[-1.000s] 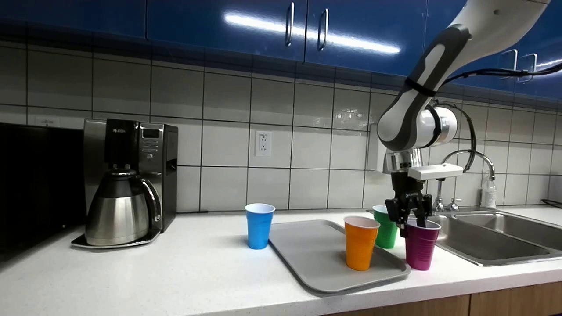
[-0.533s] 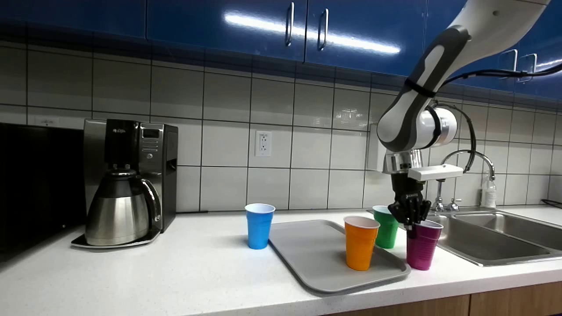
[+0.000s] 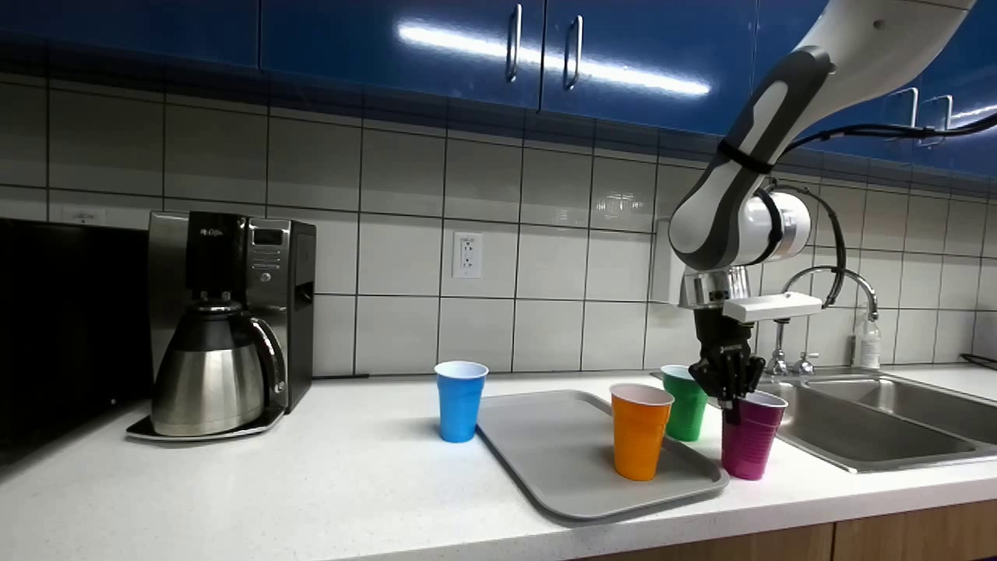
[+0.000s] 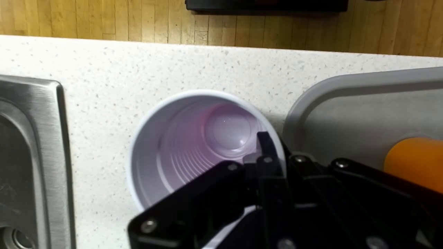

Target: Put the purple, green and blue cups onto the tray

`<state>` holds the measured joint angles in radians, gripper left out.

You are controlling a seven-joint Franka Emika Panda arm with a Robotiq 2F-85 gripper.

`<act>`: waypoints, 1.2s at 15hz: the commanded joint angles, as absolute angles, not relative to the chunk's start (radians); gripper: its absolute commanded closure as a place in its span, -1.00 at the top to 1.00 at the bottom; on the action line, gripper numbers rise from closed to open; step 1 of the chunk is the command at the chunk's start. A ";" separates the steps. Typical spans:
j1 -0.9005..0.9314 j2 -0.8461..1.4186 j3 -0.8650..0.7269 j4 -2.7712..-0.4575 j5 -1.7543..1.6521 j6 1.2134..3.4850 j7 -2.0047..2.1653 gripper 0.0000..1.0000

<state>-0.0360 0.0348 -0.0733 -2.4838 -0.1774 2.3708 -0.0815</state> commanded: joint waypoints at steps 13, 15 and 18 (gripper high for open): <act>-0.024 -0.106 -0.041 -2.499 -0.265 2.253 -0.027 -0.99; -0.021 -0.128 -0.033 -2.500 -0.264 2.235 -0.028 -0.99; -0.018 -0.146 -0.019 -2.499 -0.257 2.217 -0.031 -0.99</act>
<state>-0.0225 -0.0979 -0.0388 -2.4854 -0.2365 2.2587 -0.0616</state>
